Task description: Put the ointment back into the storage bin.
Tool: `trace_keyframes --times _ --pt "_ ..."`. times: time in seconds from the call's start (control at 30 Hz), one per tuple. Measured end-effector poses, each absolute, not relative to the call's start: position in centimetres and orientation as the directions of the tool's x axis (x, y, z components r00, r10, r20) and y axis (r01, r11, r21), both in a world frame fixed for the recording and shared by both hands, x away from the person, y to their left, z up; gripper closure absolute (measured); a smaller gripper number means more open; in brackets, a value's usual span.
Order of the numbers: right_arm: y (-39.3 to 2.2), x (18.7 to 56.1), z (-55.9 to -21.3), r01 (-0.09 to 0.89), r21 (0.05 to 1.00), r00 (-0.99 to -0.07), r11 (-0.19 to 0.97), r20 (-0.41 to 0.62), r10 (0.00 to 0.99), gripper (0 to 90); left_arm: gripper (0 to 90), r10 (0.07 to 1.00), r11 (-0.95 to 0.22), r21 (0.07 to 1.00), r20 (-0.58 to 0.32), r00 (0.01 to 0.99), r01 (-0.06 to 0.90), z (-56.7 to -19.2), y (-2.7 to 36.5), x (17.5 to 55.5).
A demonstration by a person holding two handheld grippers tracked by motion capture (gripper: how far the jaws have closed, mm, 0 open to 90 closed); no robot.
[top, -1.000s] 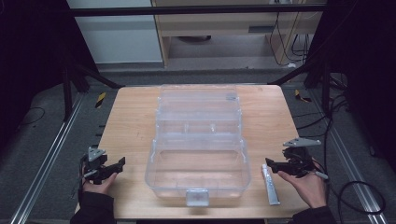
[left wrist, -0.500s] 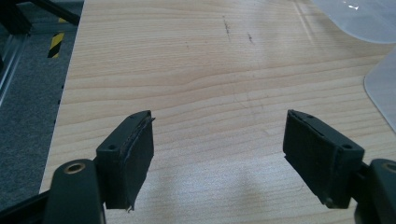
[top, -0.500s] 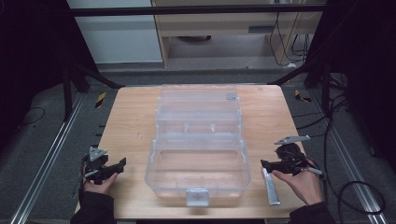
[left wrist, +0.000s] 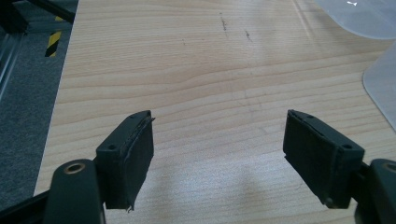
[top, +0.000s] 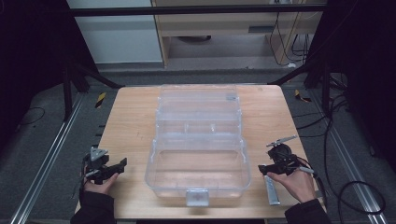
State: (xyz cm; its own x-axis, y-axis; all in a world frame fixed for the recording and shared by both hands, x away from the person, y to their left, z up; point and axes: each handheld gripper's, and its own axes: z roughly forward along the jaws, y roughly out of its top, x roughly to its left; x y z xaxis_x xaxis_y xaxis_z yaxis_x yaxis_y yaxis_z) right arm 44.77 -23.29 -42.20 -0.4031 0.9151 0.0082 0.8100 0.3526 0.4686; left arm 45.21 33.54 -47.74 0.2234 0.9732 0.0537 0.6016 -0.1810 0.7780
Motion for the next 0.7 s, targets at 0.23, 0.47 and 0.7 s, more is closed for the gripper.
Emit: trace_keyframes --times 0.23,0.47,0.7 --pt "-23.5 44.9 -42.6 0.845 0.428 -0.370 0.322 0.032 0.929 38.7 24.3 0.974 -0.178 0.778 0.051 0.223 0.603 -47.8 33.5 45.2" --pt "-23.7 45.0 -43.4 0.868 0.382 -0.353 0.318 0.025 0.935 40.5 24.3 0.972 -0.183 0.775 0.053 0.227 0.604 -47.8 33.5 45.2" --pt "-23.4 45.1 -43.8 0.886 0.338 -0.350 0.317 0.040 0.936 43.9 24.3 0.972 -0.186 0.774 0.055 0.229 0.605 -47.8 33.5 45.3"
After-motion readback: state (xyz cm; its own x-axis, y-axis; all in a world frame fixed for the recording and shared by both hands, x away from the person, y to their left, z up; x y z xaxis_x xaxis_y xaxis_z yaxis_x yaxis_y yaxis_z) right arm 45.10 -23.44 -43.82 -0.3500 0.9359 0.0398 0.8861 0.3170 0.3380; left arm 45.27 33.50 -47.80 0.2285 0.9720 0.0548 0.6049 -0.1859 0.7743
